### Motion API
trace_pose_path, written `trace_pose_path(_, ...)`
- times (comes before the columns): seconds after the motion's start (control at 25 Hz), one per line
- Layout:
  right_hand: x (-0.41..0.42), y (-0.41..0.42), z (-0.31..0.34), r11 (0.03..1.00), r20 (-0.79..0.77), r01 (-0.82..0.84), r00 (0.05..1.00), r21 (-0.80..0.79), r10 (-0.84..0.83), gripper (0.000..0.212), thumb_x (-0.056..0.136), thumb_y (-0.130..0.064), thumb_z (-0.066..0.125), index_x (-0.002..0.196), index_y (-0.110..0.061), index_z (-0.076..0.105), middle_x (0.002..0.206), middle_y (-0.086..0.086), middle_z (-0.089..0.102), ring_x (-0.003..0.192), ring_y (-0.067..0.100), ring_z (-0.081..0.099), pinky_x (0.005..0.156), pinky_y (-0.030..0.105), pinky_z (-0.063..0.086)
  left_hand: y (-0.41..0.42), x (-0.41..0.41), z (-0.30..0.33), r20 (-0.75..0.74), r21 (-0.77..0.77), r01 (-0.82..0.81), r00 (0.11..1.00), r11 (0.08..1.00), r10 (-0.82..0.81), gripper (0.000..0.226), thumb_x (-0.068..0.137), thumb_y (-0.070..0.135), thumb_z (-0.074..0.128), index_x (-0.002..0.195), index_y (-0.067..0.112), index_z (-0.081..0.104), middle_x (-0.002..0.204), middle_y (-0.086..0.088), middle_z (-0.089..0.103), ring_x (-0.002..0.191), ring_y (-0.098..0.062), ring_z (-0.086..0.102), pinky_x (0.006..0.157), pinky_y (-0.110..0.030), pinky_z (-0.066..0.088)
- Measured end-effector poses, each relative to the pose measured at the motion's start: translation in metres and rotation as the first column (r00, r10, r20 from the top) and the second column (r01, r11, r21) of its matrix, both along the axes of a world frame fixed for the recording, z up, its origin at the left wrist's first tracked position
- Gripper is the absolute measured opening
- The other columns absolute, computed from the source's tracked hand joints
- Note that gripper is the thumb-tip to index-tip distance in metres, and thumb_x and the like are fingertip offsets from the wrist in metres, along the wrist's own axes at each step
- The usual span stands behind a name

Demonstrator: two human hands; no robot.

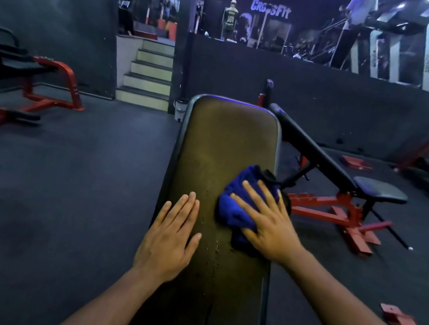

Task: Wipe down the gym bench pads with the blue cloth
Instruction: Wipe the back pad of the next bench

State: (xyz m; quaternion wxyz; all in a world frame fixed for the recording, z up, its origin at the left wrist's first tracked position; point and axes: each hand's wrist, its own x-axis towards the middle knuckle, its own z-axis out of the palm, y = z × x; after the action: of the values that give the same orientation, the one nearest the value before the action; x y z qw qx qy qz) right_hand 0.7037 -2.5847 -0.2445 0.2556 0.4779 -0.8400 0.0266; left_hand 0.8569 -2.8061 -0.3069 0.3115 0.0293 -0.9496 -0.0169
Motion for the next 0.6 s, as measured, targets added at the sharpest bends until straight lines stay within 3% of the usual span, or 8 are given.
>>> trace_pose_path(0.12,-0.041,-0.028,0.040,0.975,0.130,0.165,0.981,-0.147,-0.146,0.065,0.094,-0.046,0.047,0.154,-0.040,0.024,0.166,-0.003,0.008,0.153,0.027,-0.003,0.118,0.062,0.014,-0.003,-0.004,-0.009,-0.014,0.017,-0.006,1.000,1.000,0.006,0.065,0.105,0.044,0.032,0.161,0.013,0.020,0.171,-0.004,0.017,0.158,-0.017,0.014,0.127,-0.039,0.009)
trace_pose_path(0.24,-0.056,-0.084,0.075,0.919,0.194,0.319,0.941,-0.233,-0.277,0.063,0.096,-0.049,0.048,0.154,-0.039,0.025,0.166,-0.002,0.010,0.153,0.028,-0.003,0.119,0.062,0.004,-0.003,-0.003,-0.009,-0.026,0.031,0.004,1.000,0.999,-0.003,0.064,0.105,0.043,0.034,0.161,0.013,0.023,0.170,-0.003,0.018,0.158,-0.015,0.013,0.128,-0.037,0.007)
trace_pose_path(0.32,-0.040,-0.103,0.066,0.937,0.128,0.271,0.960,-0.219,-0.247,0.065,0.094,-0.051,0.048,0.154,-0.039,0.026,0.166,-0.002,0.012,0.153,0.029,0.000,0.120,0.061,0.003,-0.003,-0.001,-0.008,-0.041,0.037,0.009,0.999,0.999,-0.007,0.065,0.104,0.042,0.035,0.160,0.012,0.025,0.169,-0.004,0.020,0.158,-0.016,0.015,0.128,-0.037,0.008)
trace_pose_path(0.44,0.002,-0.077,0.021,0.989,0.013,0.077,0.997,-0.129,-0.075,0.069,0.091,-0.054,0.042,0.155,-0.041,0.019,0.166,-0.004,0.012,0.153,0.026,-0.001,0.121,0.059,0.003,-0.001,0.000,-0.005,-0.035,0.044,0.033,0.999,0.998,-0.032,0.064,0.104,0.042,0.034,0.160,0.013,0.024,0.169,-0.004,0.019,0.157,-0.017,0.017,0.128,-0.038,0.010)
trace_pose_path(0.6,-0.003,-0.023,0.010,0.996,0.030,0.010,1.000,-0.092,-0.007,0.067,0.091,-0.049,0.042,0.155,-0.039,0.023,0.166,-0.006,0.011,0.154,0.021,-0.002,0.122,0.052,0.000,-0.003,0.001,-0.008,-0.012,0.048,0.017,1.000,0.999,-0.016,0.065,0.105,0.045,0.030,0.161,0.014,0.021,0.170,-0.003,0.016,0.158,-0.016,0.014,0.128,-0.039,0.009)
